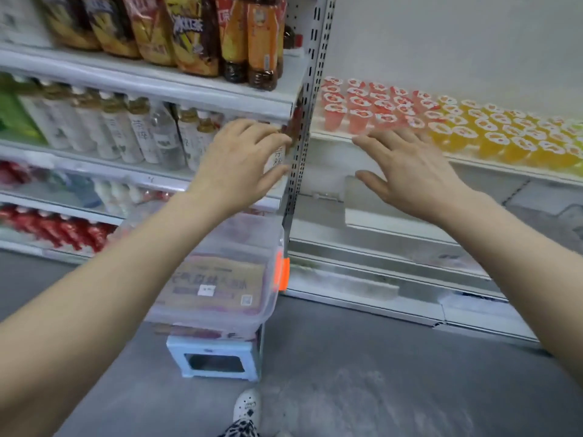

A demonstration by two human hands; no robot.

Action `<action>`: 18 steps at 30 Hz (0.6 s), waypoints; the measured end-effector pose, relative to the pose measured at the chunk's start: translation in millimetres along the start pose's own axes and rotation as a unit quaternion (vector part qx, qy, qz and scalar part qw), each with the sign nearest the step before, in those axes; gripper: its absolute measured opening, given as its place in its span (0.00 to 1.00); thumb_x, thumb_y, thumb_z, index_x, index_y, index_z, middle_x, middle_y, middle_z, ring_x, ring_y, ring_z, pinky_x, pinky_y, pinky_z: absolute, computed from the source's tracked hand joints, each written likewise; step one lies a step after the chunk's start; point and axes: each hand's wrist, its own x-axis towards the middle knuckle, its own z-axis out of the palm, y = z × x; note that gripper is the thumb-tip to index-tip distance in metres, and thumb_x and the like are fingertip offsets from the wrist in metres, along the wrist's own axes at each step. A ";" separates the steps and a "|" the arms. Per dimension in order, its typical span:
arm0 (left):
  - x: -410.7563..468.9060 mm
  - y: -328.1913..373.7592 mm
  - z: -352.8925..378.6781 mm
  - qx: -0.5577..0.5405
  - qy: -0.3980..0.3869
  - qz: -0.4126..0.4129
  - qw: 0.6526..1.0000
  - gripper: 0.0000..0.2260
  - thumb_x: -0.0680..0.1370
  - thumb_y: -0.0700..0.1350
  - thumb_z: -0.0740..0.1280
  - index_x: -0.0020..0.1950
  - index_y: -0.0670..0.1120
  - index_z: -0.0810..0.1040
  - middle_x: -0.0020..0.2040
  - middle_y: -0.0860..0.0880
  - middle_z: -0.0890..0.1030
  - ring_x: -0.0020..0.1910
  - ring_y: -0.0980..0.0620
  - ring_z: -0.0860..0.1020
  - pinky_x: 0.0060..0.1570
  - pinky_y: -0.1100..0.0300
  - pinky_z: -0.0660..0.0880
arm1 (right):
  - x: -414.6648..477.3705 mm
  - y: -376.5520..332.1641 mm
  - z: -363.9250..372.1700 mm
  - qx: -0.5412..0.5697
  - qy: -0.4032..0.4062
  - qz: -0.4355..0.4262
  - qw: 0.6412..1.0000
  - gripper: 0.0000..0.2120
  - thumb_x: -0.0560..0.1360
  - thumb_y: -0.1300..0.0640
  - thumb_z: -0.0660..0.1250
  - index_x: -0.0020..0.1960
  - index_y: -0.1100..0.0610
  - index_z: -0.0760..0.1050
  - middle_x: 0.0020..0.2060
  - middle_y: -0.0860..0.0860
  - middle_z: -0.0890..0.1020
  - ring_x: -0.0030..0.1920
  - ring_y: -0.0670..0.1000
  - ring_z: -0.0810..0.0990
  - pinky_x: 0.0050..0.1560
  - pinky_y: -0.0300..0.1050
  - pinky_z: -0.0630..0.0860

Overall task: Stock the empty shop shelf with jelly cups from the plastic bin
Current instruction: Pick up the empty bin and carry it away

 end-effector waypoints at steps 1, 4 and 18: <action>-19.2 -3.0 0.9 -0.004 -0.011 -0.026 1.000 0.20 0.78 0.56 0.62 0.64 0.46 0.77 0.59 0.45 0.79 0.57 0.42 0.75 0.60 0.48 0.71 | -0.7 -10.6 5.1 0.015 -0.004 -0.006 1.000 0.24 0.77 0.48 0.66 0.69 0.57 0.71 0.61 0.58 0.77 0.59 0.63 0.75 0.56 0.58 0.70; -76.7 -11.3 5.3 -0.014 -0.040 -0.096 0.995 0.19 0.77 0.54 0.63 0.63 0.46 0.77 0.57 0.45 0.79 0.56 0.41 0.75 0.57 0.48 0.71 | 0.4 -44.4 26.5 0.065 -0.030 -0.012 0.997 0.23 0.77 0.49 0.66 0.70 0.56 0.71 0.61 0.58 0.77 0.59 0.64 0.75 0.56 0.57 0.70; -258.0 -25.9 46.6 -0.064 -0.159 -0.378 0.910 0.23 0.75 0.57 0.59 0.63 0.47 0.79 0.57 0.46 0.80 0.59 0.40 0.74 0.58 0.47 0.72 | 55.6 -193.0 152.1 0.162 -0.171 -0.118 0.965 0.26 0.77 0.47 0.64 0.72 0.54 0.68 0.64 0.57 0.75 0.62 0.62 0.74 0.57 0.57 0.70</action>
